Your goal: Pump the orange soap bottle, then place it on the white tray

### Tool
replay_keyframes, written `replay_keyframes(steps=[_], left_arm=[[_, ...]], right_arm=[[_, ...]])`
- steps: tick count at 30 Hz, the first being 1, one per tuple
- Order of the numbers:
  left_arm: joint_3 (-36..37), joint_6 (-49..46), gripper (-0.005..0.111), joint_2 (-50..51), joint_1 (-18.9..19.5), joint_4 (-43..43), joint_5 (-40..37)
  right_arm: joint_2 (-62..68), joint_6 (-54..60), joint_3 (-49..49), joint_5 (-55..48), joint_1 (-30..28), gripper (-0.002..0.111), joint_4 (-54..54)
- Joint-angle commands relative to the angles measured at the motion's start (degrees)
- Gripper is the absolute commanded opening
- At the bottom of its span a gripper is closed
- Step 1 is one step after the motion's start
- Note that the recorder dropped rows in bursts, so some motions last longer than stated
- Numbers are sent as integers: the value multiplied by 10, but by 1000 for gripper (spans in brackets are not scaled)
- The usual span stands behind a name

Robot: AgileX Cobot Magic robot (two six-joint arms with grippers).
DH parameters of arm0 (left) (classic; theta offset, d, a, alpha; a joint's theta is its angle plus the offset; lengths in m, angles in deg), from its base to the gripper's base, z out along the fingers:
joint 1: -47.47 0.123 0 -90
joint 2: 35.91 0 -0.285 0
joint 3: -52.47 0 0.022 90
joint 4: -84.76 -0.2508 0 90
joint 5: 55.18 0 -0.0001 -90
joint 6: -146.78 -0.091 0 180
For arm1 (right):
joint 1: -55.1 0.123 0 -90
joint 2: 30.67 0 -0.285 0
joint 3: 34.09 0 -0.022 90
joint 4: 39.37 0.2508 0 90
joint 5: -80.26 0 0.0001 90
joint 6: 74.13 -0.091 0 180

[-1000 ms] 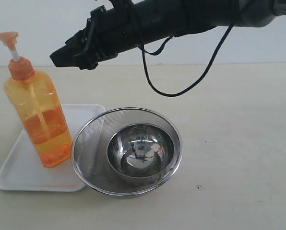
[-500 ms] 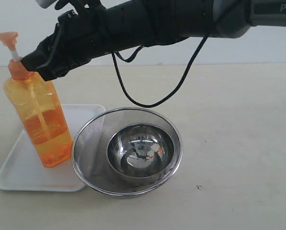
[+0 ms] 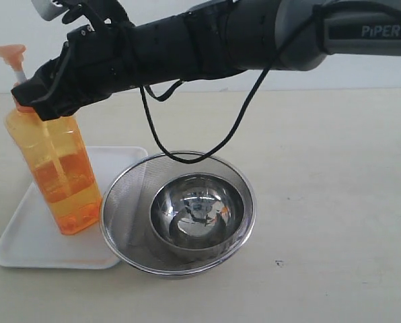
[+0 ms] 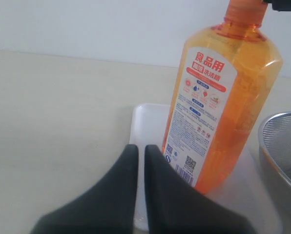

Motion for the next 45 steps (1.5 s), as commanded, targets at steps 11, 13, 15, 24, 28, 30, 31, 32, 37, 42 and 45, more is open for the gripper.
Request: replay_keyframes(steps=[11,13,15,24,28,30,31,32,37,42,45], left_arm=[[2,3,5,-1,2,6,1],[2,3,5,-1,2,6,1],[2,3,5,-1,2,6,1],[2,3,5,-1,2,6,1],[2,3,5,-1,2,6,1],[2,3,5,-1,2,6,1],[2,3,5,-1,2,6,1],[2,3,5,-1,2,6,1],[2,3,5,-1,2,6,1],[2,3,5,-1,2,6,1],[2,3,5,-1,2,6,1]], right_arm=[[70,-7,-77,-8,20,51,18],[75,-11,-81,-6,20,51,20],[76,-16,-81,4,20,46,20],[76,-18,-81,16,20,0,20],[76,-18,-81,15,20,0,26],[76,-18,-81,32,21,0,46],[76,-18,-81,50,26,0,49],[76,-18,-81,79,34,0,50],[76,-12,-81,198,78,0,53],[76,-22,-81,284,103,0,58],[75,-32,-81,346,117,0,58]])
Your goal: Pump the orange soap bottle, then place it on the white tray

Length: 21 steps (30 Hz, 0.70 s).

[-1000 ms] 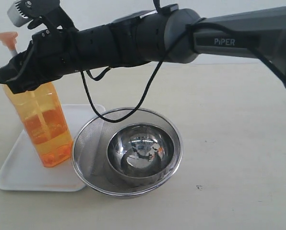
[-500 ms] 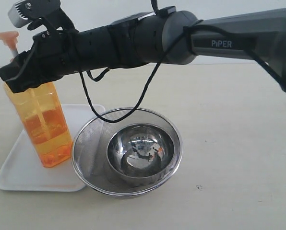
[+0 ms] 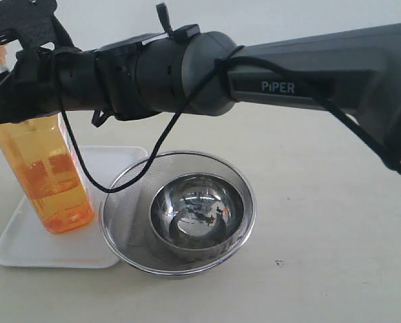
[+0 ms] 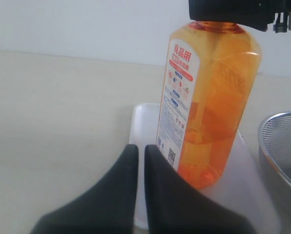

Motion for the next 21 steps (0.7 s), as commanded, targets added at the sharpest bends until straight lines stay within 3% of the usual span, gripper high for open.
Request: replay_keyframes(steps=[1,21], left_arm=[[2,3,5,-1,2,6,1],[2,3,5,-1,2,6,1]], right_arm=[[-2,-4,2,83,11,0,-6],[-46,2,2,157,28,0,-10]])
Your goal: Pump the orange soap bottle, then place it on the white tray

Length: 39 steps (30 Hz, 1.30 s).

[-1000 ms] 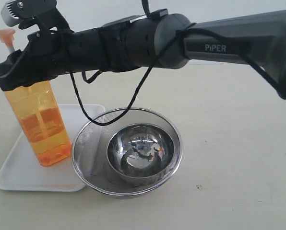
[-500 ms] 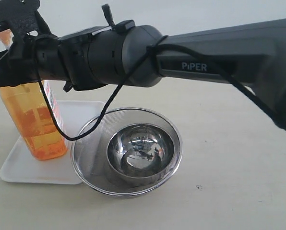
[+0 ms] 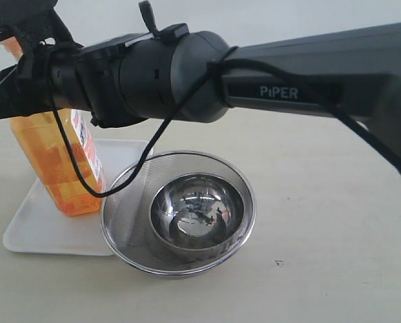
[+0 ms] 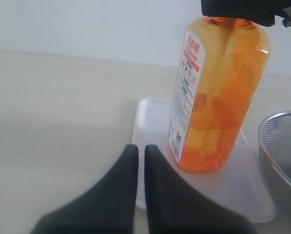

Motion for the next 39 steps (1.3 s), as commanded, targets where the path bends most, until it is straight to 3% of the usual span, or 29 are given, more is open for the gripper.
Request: replay_keyframes(steps=[1,19,39], left_arm=[[2,3,5,-1,2,6,1],[2,3,5,-1,2,6,1],[2,3,5,-1,2,6,1]], right_arm=[[-24,-3,-5,24,1,0,-9],[-30,-85,-5,110,13,0,-40],[-28,-100,-4,82,15,0,-39]])
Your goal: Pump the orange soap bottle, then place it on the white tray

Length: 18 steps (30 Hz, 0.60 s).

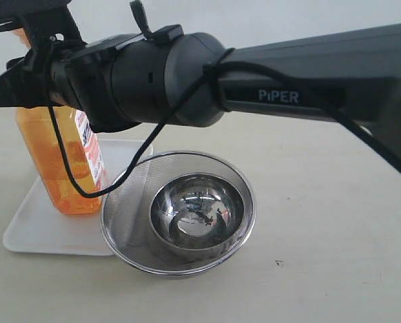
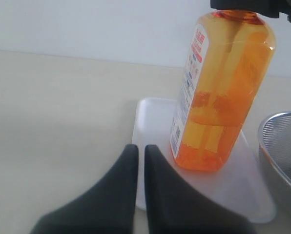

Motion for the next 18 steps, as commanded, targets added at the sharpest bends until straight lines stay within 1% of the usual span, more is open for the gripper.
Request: replay_keyframes(steps=[1,12,13,14,16,18], left_arm=[[2,3,5,-1,2,6,1],[2,3,5,-1,2,6,1],[2,3,5,-1,2,6,1],[2,3,5,-1,2,6,1],[2,3,5,-1,2,6,1],[2,3,5,-1,2,6,1]], right_arm=[[-22,-1,-8,5,0,0,-12],[-22,-1,-8,23,0,1,-1],[-22,-1,-8,23,0,3,-1],[-22,-1,-8,23,0,8,0],[-22,-1,-8,22,0,22,4],[-22,-5,-8,22,0,41,4]])
